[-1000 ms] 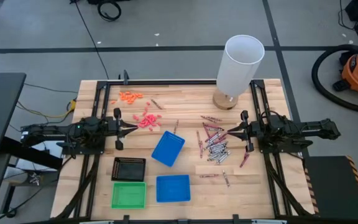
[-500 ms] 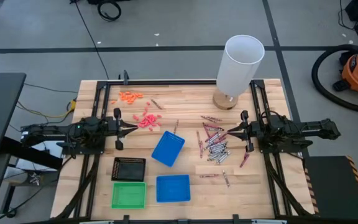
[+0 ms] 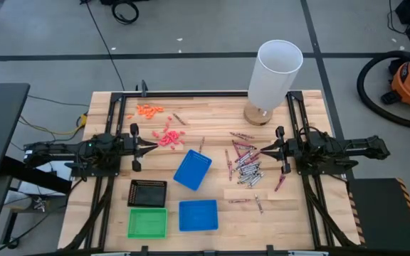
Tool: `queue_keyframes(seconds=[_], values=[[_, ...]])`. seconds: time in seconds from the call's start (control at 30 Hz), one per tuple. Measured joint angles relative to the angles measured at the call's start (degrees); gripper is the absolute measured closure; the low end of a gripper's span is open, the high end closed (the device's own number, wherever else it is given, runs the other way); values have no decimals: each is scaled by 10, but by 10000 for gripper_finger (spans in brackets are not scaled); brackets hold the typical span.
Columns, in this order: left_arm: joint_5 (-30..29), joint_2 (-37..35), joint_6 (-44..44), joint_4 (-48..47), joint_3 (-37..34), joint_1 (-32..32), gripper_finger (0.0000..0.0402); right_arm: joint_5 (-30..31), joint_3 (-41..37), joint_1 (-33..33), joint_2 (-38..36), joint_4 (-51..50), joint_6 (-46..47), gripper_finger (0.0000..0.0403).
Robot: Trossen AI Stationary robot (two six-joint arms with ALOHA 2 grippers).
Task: Sort crayons
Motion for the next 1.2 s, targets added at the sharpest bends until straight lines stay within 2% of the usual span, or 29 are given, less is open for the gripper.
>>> queue_keyframes(seconds=[0.07, 0.23, 0.43, 0.57, 0.73, 0.9, 1.2], values=[[0, 0, -7, 1, 0, 0, 356, 0, 0, 0, 0, 0, 0, 353], [-2, 0, -111, 12, 0, 0, 356, 0, 0, 0, 0, 2, 0, 353], [-8, 0, -114, 50, 0, 0, 356, 0, 0, 0, 0, 19, 2, 353], [-7, 0, -116, 82, 0, 0, 356, -4, 0, 0, 0, 85, 22, 353], [-7, 0, -124, 125, 0, 0, 356, -2, 0, -1, 0, 154, -27, 353], [-7, 0, -148, 148, 0, 0, 356, 38, 0, -1, 0, 165, -39, 353], [-6, 0, -156, 201, 0, 0, 356, 38, 0, -1, 0, 173, 18, 353]])
